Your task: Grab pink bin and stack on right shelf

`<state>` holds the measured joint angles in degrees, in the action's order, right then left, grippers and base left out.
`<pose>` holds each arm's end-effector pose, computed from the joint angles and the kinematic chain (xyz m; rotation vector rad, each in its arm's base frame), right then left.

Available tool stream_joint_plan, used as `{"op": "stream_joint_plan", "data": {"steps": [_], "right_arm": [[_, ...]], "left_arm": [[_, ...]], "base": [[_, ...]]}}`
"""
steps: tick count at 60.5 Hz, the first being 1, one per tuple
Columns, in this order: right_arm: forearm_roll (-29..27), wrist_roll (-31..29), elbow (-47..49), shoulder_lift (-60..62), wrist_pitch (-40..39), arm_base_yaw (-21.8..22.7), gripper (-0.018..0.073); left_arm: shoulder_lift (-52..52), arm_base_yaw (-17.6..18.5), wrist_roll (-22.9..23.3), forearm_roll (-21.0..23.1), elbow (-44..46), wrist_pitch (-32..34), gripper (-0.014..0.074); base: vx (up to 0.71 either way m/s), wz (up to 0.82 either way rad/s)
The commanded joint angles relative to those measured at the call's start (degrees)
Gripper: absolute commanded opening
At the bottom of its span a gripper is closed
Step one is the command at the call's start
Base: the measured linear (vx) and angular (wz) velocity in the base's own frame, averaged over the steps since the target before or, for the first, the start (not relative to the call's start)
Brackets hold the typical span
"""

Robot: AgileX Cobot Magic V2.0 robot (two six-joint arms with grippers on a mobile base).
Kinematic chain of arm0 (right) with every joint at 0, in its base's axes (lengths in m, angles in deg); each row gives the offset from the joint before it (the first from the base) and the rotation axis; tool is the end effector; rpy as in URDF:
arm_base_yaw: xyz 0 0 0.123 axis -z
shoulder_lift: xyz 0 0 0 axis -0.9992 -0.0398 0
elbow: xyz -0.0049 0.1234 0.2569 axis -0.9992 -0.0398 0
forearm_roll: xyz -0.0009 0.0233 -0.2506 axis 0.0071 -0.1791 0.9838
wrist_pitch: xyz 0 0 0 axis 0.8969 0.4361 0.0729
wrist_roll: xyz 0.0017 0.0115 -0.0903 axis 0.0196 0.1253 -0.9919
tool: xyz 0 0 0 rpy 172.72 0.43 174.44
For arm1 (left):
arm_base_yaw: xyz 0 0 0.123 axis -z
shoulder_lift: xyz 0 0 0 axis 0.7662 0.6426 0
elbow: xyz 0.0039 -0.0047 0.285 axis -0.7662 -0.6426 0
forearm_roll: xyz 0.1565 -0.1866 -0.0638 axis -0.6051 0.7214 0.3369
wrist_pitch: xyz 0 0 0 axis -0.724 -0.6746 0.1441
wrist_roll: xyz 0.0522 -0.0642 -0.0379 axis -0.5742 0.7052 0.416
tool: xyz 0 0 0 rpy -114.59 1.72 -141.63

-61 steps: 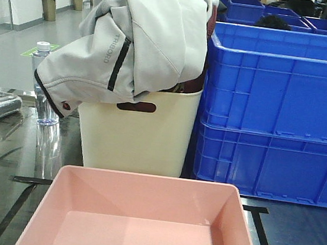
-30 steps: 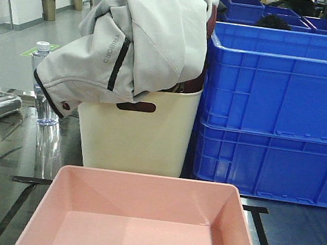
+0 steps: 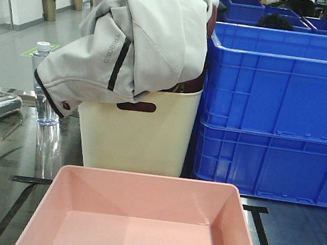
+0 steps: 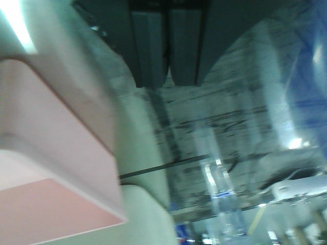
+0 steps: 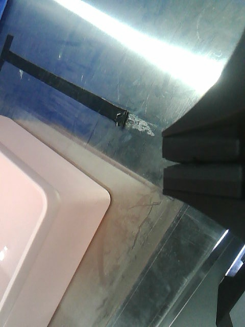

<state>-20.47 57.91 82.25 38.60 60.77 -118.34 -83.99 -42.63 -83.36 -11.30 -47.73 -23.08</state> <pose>0.0395 0.0179 0.3008 -0.6014 2.1362 0.2165 0.0404 -0.0034 0.2334 0.2004 1.7590 0.0078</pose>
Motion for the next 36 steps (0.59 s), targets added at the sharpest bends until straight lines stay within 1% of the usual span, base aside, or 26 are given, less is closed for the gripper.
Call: {"op": "stream_joint_plan", "data": {"steps": [1,4,10,12,14,19,22,25,31,34,36], "right_arm": [[1.0,-0.6,1.4,-0.6,-3.5,0.4,-0.0009],[0.9,-0.6,1.4,-0.6,-3.5,0.4,-0.0009],[0.9,-0.6,1.4,-0.6,-3.6,0.4,-0.0009],[0.9,-0.6,1.4,-0.6,-3.6,0.4,-0.0009],[0.9,-0.6,1.4,-0.6,-3.6,0.4,-0.0009],[0.9,-0.6,1.4,-0.6,-3.5,0.4,-0.0009],[0.9,-0.6,1.4,-0.7,-3.7,0.4,-0.0009],[0.9,-0.6,1.4,-0.7,-3.7,0.4,-0.0009],[0.9,-0.6,1.4,-0.7,-3.7,0.4,-0.0009],[0.9,-0.6,1.4,-0.7,-3.7,0.4,-0.0009],[0.9,-0.6,1.4,-0.7,-3.7,0.4,-0.0009]], "left_arm": [[0.2,-1.8,3.3,-0.9,-1.6,9.0,-0.0003],[0.2,-1.9,4.4,-1.3,-3.5,10.5,-0.0003],[0.0,-2.9,5.2,-3.5,-7.5,16.9,-0.0003],[0.0,-4.1,6.6,-5.0,-9.2,19.6,-0.0003],[0.0,-4.8,7.9,-5.6,-10.4,21.3,-0.0003],[-0.8,-6.3,11.7,-6.1,-13.3,26.2,-0.0003],[-1.3,-6.4,12.9,-6.0,-13.6,26.6,-0.0003],[-1.1,-6.4,12.6,-6.0,-13.5,28.0,-0.0003],[-1.2,-6.4,10.2,-6.0,-13.6,29.7,-0.0003],[-1.2,-6.4,9.4,-4.8,-13.6,29.9,-0.0003],[-1.2,-6.4,8.6,-3.2,-13.6,29.8,-0.0003]], "base": [[0.00,0.00],[0.00,0.00],[0.00,0.00],[0.00,0.00],[0.00,0.00],[0.00,0.00],[0.00,0.00],[0.00,0.00],[0.00,0.00],[0.00,0.00],[0.00,0.00]]}}
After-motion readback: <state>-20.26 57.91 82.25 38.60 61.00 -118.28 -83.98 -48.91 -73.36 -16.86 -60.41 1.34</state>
